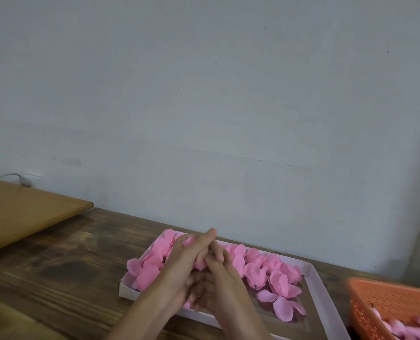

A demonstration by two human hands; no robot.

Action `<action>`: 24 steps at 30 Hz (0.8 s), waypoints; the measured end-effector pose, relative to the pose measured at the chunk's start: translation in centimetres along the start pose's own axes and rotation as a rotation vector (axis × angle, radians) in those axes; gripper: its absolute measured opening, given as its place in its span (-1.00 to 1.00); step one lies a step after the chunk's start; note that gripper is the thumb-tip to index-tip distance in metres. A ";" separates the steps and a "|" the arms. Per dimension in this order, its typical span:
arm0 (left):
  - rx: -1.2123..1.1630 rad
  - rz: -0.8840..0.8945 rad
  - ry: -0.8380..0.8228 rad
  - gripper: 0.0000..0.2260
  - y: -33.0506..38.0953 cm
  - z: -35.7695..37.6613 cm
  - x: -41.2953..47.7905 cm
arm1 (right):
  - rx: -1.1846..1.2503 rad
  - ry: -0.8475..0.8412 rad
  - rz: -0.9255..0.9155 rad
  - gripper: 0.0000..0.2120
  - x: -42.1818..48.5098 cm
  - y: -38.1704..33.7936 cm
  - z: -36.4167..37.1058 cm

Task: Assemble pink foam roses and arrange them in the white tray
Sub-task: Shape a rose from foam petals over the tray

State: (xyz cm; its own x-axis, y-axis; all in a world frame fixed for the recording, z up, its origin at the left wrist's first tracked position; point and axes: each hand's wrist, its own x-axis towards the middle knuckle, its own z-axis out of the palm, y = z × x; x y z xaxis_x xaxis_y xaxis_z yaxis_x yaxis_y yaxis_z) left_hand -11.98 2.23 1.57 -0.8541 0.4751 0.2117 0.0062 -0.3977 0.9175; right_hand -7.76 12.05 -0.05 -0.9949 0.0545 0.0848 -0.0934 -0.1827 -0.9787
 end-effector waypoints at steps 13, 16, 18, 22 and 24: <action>-0.025 0.065 0.009 -0.46 -0.7 -0.5 0.6 | -0.131 -0.082 0.005 -0.77 0.1 -0.5 -0.5; -0.063 0.077 0.020 -0.46 -0.7 -0.4 0.7 | -0.268 -0.083 0.025 -0.72 -0.3 -1.0 -1.2; -0.088 0.073 0.058 -0.45 -0.7 -0.1 0.7 | -0.582 -0.044 -0.103 -0.72 -0.8 -1.5 -2.1; 0.032 0.136 0.265 -0.57 -0.7 0.0 1.2 | -1.282 0.116 -0.355 -0.72 -1.4 -3.1 -3.6; 0.245 0.202 0.360 -0.58 -1.2 -0.1 1.3 | -1.393 0.220 -0.429 -0.80 -1.5 -4.2 -3.6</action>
State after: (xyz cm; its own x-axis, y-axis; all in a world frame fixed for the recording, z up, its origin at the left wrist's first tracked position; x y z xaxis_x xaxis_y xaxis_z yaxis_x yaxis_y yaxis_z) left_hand -13.18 3.28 0.75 -0.9487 0.0882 0.3037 0.2761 -0.2369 0.9315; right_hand -5.72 16.28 3.27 -0.8637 0.0274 0.5033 -0.1350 0.9494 -0.2834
